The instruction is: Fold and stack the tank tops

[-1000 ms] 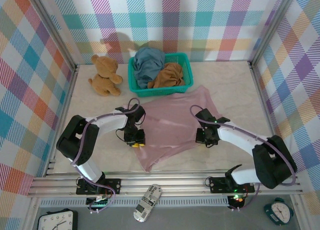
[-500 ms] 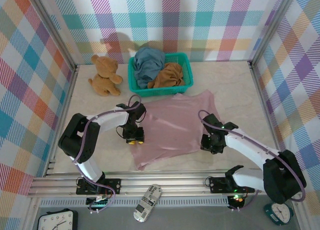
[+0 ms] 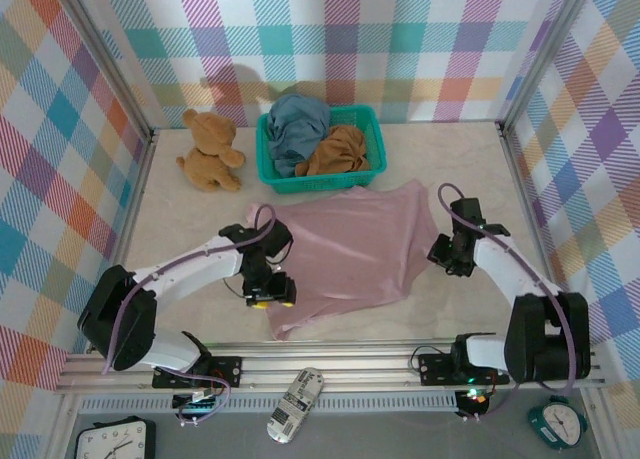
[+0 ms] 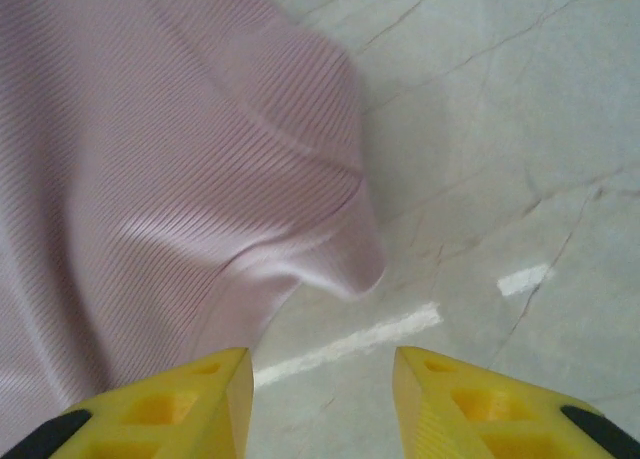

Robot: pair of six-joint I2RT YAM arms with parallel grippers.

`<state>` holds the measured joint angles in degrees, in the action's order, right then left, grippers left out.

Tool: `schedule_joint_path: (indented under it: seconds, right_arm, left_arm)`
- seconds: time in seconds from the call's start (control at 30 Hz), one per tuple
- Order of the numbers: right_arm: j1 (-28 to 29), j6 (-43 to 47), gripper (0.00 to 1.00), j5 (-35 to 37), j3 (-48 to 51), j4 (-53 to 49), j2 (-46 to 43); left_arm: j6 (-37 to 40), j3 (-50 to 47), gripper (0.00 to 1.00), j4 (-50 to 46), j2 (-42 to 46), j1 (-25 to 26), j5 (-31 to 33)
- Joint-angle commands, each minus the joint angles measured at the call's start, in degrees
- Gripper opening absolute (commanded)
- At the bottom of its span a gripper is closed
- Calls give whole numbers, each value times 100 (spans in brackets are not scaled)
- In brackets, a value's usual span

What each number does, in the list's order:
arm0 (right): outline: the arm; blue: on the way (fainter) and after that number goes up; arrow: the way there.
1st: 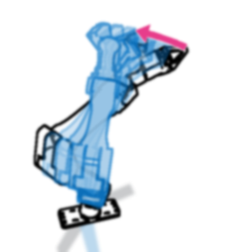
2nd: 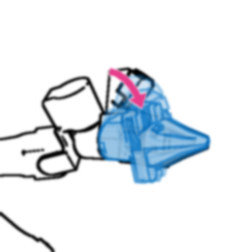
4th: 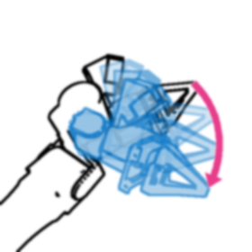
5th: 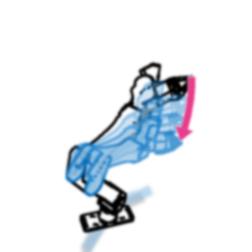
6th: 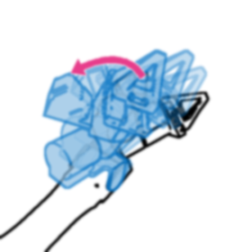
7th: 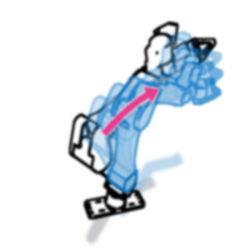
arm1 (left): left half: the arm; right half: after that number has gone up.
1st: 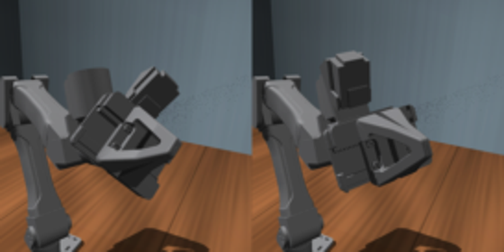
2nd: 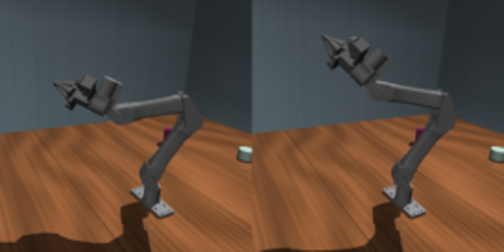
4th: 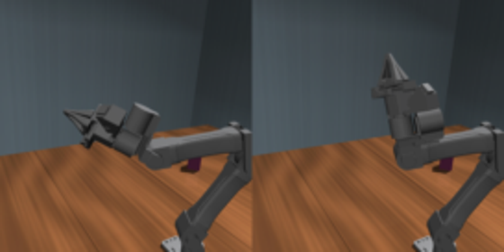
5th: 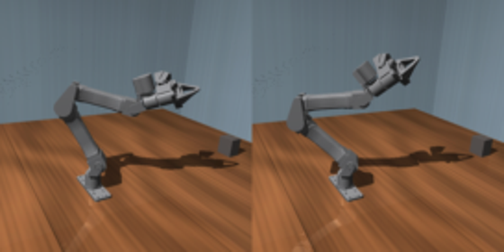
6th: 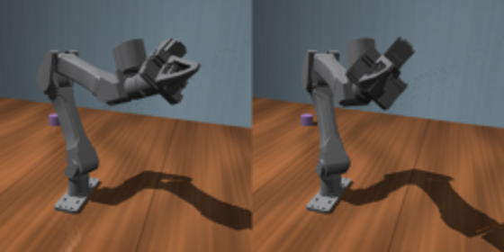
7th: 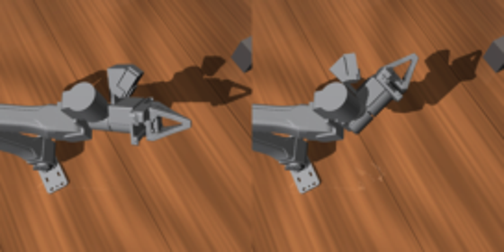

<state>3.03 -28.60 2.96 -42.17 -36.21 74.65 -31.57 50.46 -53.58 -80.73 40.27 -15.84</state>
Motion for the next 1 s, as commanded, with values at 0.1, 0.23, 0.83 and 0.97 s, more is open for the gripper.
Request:
schedule_joint_path:
  seconds: [0.1,0.23,0.83,0.97]
  right_arm:
    - [-310,656,41,-278,-349,493,739]
    - [-338,736,31,-414,-486,646,1105]
    - [-973,1540,4,-446,-604,70,815]
    - [-1397,1672,4,-510,-577,44,709]
  left_arm:
    - [-688,-522,59,5,124,331,-150]
    - [-828,-694,58,124,-2,545,-80]
    - [-1541,-694,34,996,-385,1102,91]
    - [-1490,-781,18,1069,-494,1132,148]
